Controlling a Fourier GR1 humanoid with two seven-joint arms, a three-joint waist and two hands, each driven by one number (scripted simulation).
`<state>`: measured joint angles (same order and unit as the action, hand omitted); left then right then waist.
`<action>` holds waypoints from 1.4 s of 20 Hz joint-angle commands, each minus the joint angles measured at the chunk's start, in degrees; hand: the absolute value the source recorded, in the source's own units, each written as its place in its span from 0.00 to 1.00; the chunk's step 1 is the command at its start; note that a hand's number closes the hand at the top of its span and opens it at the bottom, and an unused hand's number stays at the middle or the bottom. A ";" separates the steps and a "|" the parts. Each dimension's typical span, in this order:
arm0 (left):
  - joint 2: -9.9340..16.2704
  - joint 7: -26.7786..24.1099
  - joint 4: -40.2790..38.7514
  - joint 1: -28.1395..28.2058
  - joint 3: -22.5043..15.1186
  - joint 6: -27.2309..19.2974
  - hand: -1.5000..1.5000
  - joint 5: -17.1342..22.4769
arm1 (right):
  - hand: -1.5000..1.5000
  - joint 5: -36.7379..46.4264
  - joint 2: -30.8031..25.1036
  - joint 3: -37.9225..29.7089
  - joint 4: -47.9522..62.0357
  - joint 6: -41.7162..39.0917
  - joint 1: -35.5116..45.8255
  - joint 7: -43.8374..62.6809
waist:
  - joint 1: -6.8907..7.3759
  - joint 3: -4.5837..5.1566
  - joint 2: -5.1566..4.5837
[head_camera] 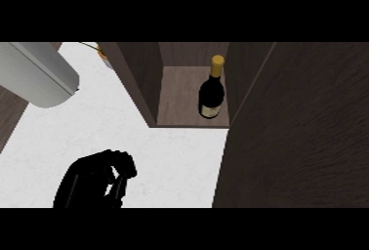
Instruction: Pick up the wine, place it into the cabinet and close the cabinet
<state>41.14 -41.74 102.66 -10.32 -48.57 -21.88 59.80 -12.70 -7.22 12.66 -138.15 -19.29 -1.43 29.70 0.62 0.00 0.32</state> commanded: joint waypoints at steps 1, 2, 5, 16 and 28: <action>6.58 -0.96 3.19 5.46 4.40 5.14 1.00 1.50 | 1.00 -4.48 1.79 5.20 -4.62 0.89 0.96 3.91 | 0.26 0.06 -0.10; 3.11 -1.14 1.01 5.27 3.05 4.56 1.00 0.56 | 1.00 -2.64 2.43 9.43 -7.45 0.92 -1.16 4.75 | -0.43 0.06 -0.08; 10.85 -2.81 5.90 11.93 6.46 8.64 1.00 2.24 | 1.00 1.96 5.38 16.27 -6.03 4.10 2.05 7.99 | 0.51 0.11 0.10; 19.52 -8.91 1.56 24.05 20.80 22.27 0.00 10.41 | 1.00 10.92 7.16 38.64 1.38 17.59 13.38 14.14 | 1.25 0.26 0.44; 25.56 -9.15 -3.65 29.01 28.02 32.38 0.00 14.01 | 1.00 17.07 6.83 41.02 12.41 41.60 30.61 6.69 | 2.46 0.36 0.29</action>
<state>64.59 -51.13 100.51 18.26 -23.22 6.96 72.18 0.61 -8.13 49.64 -134.75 15.09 22.44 39.90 2.81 0.33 0.70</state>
